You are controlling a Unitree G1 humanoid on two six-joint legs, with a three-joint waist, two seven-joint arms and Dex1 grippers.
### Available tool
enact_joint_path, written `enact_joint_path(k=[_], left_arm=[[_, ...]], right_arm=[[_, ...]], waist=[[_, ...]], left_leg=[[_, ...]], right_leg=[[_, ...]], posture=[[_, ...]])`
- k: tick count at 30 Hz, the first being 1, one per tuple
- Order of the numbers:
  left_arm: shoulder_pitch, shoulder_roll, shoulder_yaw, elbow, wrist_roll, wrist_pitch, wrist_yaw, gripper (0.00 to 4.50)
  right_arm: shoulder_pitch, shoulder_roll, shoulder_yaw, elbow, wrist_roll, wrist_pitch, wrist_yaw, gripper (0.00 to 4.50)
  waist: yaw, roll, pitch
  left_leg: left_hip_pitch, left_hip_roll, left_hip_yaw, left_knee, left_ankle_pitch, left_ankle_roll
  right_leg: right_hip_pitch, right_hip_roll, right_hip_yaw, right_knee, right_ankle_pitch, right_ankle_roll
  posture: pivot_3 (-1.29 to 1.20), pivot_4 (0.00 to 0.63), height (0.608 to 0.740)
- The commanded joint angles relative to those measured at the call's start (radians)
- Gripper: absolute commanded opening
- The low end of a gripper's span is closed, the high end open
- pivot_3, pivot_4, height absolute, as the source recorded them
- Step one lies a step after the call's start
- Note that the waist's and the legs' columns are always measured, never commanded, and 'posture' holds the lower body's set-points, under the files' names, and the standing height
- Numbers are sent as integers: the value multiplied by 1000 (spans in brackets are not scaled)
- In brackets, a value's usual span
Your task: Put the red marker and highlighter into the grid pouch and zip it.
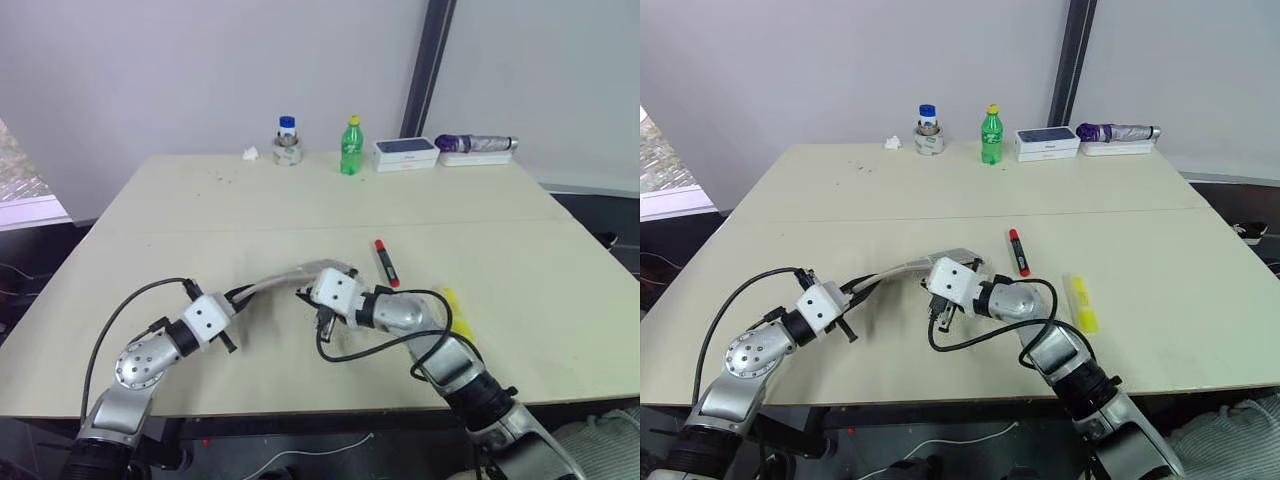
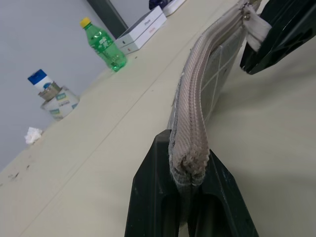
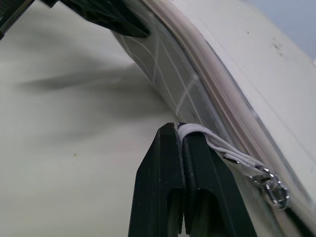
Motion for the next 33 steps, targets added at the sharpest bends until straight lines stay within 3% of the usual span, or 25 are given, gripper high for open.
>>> enact_joint_path(k=[1, 15, 21, 26, 29, 33], left_arm=[[4, 20, 1, -31, 12, -16, -5, 0], [-23, -2, -55, -17, 60, -5, -1, 0], [-28, -6, -67, -5, 68, -4, -1, 0], [-21, -8, -56, -6, 67, -12, 14, 0], [-11, -7, -46, -8, 63, -18, 27, 0], [1, -6, -47, -17, 36, -6, 12, 0]], right_arm=[[-62, -3, 27, 8, -55, -86, 30, 16], [-197, 80, 187, 157, -197, -362, 159, 16], [-247, 135, 220, 219, -213, -471, 203, 16], [-240, 128, 177, 239, -223, -469, 188, 16], [-223, 99, 143, 243, -212, -473, 184, 823], [-159, 35, 128, 202, -211, -435, 203, 2737]], waist=[[-1, 0, 0], [-1, 0, 0], [-1, 0, 0], [1, 0, 0], [0, 0, 0], [2, 0, 0]], left_leg=[[0, 0, 0, 0, 0, 0], [0, 0, 0, 0, 0, 0], [0, 0, 0, 0, 0, -1], [0, 0, 0, 0, 0, -1], [0, 0, -1, 0, 0, -1], [0, 0, 0, 0, 0, -1]], right_leg=[[0, 0, 0, 0, 0, 0], [0, 0, 0, 0, 0, 0], [-1, 0, 0, 0, 0, 0], [0, 0, 0, 0, 0, 0], [0, 0, 0, 0, 0, 0], [0, 0, 0, 0, 0, 0]], posture=[[0, 150, 740], [0, 150, 740], [0, 150, 740], [0, 150, 740], [0, 150, 740], [0, 150, 740]])
